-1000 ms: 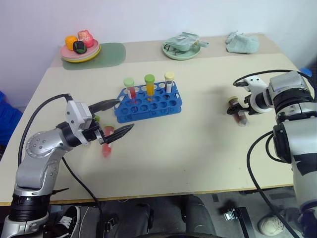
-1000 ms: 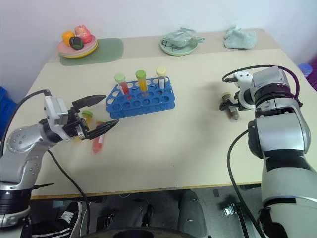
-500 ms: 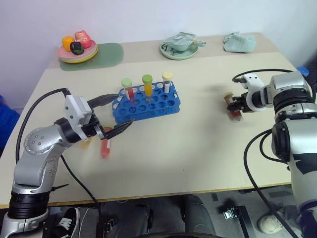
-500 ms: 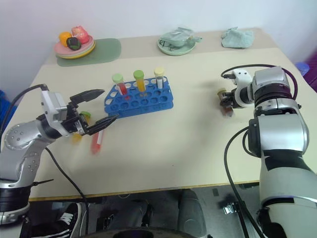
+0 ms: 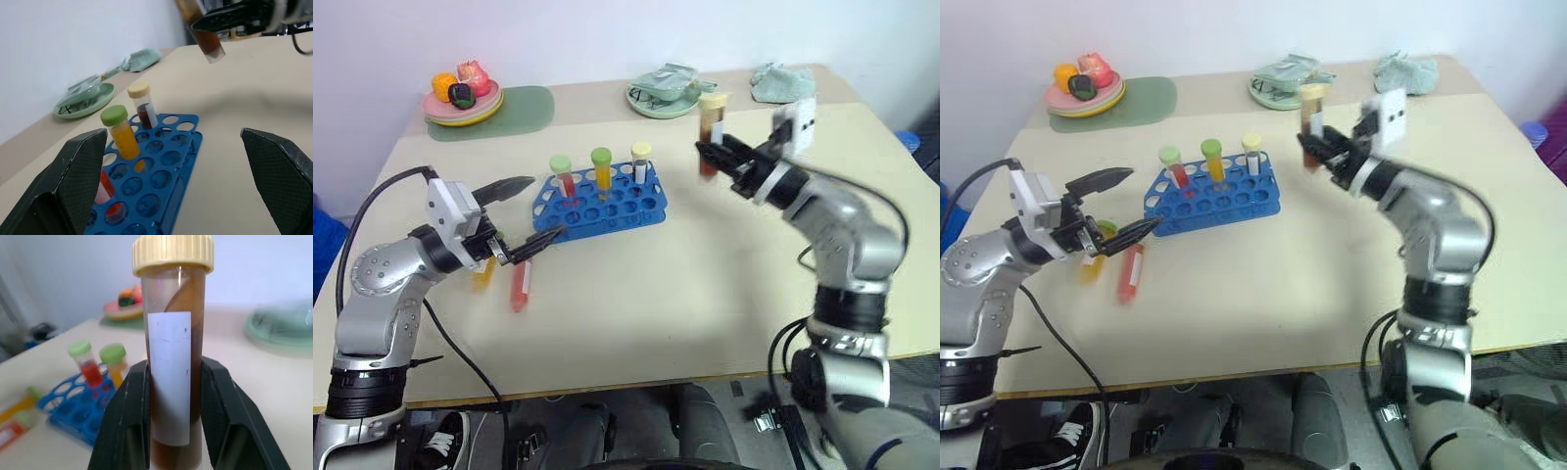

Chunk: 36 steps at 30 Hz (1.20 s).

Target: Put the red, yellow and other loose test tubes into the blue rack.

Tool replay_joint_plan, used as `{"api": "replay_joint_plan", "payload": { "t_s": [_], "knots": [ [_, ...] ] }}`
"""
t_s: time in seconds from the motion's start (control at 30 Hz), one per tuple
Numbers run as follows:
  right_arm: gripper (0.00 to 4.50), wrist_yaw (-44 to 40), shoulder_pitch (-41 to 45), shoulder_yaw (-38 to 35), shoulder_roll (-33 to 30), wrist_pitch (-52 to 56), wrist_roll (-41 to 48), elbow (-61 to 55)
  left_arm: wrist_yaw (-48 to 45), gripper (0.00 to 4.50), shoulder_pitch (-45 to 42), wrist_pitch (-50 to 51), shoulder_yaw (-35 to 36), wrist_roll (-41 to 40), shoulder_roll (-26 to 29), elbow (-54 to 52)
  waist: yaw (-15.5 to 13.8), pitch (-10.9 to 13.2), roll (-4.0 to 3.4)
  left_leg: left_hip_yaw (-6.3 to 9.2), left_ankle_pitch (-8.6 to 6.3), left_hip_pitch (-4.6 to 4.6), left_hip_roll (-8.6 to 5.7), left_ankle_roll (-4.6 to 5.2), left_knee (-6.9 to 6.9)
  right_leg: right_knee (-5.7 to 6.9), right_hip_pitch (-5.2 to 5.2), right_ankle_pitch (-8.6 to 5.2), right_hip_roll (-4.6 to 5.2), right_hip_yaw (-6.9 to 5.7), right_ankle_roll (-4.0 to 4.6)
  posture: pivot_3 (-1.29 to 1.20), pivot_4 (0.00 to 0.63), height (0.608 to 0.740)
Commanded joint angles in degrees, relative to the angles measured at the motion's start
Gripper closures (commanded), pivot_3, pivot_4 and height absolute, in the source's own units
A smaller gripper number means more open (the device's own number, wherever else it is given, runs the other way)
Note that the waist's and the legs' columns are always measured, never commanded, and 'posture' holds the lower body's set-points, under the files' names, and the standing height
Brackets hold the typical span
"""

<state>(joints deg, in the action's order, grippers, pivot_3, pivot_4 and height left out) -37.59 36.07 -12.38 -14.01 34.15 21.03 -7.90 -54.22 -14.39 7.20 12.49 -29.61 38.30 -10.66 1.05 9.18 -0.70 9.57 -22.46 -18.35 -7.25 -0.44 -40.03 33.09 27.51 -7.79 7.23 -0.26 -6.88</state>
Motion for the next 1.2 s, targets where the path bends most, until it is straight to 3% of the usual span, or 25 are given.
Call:
{"api": "replay_joint_plan", "payload": {
  "t_s": [0.03, 0.13, 0.43, 1.2],
  "knots": [
    [3.71, 1.3, -4.0, 9.5, 0.5, -15.9, -8.5, -1.6, -0.6, 0.0, -0.8, -1.9, 1.4, 0.2, 0.6, 0.2, 0.0, 0.0, 0.0, -0.01, 0.0, 0.01, 0.0, 0.0, 0.0, 0.0, 0.0, 0.0, 0.0, 0.0, 0.0, 0.0, 0.15, 0.74],
    [3.71, 4.8, -4.2, 11.4, 4.6, -21.4, -9.4, 3.8, -1.0, 0.0, -0.5, -2.2, 1.7, 0.2, 0.7, 0.7, 0.0, 0.0, 0.0, -0.02, 0.0, 0.01, -0.01, 0.0, 0.0, -0.01, -0.01, 0.0, -0.01, 0.0, 0.01, 0.0, 0.15, 0.74],
    [3.71, 8.3, 0.1, 14.0, 7.1, -38.6, -14.3, 23.1, -1.6, 0.0, 0.4, -3.1, 2.4, 0.3, 1.5, 1.4, 0.3, 0.0, 0.0, -0.01, -0.01, 0.04, 0.08, -0.03, 0.02, -0.03, 0.0, 0.02, -0.12, 0.0, 0.05, 0.0, 0.15, 0.74],
    [3.71, 9.2, 8.3, 14.0, 10.5, -53.2, -15.4, 46.2, -1.5, 0.0, 2.0, -1.9, 3.3, -0.4, 2.0, -0.5, 1.6, 0.0, -0.02, 0.02, -0.05, 0.04, 0.2, -0.11, 0.06, -0.02, 0.05, 0.01, -0.27, 0.03, 0.08, 0.0, 0.15, 0.74]
  ]
}}
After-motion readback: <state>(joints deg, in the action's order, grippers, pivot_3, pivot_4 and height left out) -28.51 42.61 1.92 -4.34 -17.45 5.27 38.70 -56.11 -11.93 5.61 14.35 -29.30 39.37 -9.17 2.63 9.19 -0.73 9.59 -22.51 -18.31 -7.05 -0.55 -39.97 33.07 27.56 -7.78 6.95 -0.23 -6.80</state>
